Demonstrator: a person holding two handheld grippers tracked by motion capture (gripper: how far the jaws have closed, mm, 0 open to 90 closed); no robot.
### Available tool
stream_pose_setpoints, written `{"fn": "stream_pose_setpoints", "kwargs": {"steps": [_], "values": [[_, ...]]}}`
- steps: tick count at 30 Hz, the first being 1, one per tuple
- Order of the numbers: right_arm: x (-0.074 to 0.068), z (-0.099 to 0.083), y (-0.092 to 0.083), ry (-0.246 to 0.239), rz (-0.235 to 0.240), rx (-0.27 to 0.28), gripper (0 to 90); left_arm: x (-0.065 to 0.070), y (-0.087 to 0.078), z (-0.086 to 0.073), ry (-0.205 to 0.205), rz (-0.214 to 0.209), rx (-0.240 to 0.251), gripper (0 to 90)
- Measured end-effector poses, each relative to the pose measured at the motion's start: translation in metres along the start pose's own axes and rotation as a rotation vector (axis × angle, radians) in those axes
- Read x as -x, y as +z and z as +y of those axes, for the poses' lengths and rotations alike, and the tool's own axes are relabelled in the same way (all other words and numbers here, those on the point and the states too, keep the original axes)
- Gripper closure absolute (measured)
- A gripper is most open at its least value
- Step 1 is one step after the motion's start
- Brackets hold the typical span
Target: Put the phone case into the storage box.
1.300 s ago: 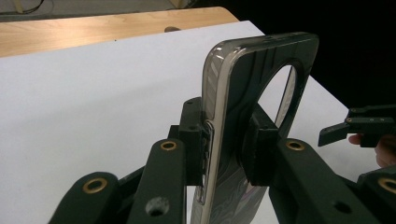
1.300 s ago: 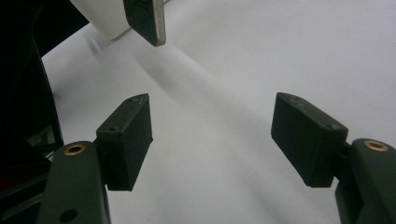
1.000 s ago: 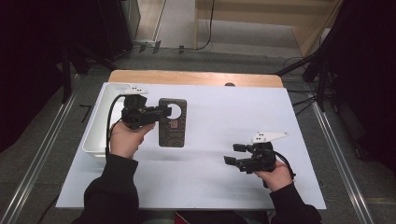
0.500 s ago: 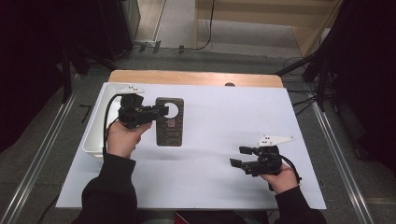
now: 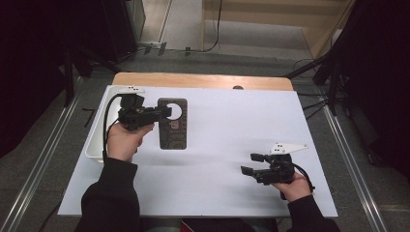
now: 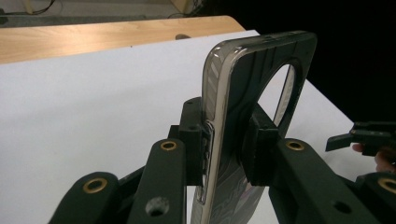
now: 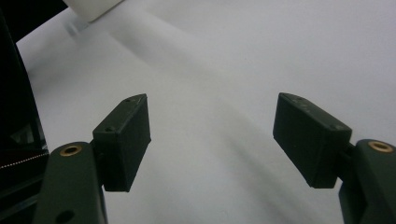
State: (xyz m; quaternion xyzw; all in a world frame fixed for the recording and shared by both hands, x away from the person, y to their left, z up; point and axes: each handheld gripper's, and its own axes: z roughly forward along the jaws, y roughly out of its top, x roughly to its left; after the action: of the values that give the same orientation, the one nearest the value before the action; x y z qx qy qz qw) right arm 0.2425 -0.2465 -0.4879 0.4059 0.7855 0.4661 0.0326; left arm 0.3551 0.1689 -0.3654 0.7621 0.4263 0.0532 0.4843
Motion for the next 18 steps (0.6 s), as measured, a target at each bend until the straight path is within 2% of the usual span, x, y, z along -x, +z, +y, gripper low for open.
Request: {"fn": "stream_pose_setpoints", "kwargs": {"steps": [8,18], "values": [[0.002,-0.001,0.0,0.002,-0.004,-0.003,26.3,-0.006,-0.004,0.006,-0.001,0.018,-0.005,72.9],[0.001,-0.004,-0.003,-0.003,-0.01,-0.004,26.3,-0.014,-0.01,0.014,-0.01,0.02,-0.006,72.9]]}}
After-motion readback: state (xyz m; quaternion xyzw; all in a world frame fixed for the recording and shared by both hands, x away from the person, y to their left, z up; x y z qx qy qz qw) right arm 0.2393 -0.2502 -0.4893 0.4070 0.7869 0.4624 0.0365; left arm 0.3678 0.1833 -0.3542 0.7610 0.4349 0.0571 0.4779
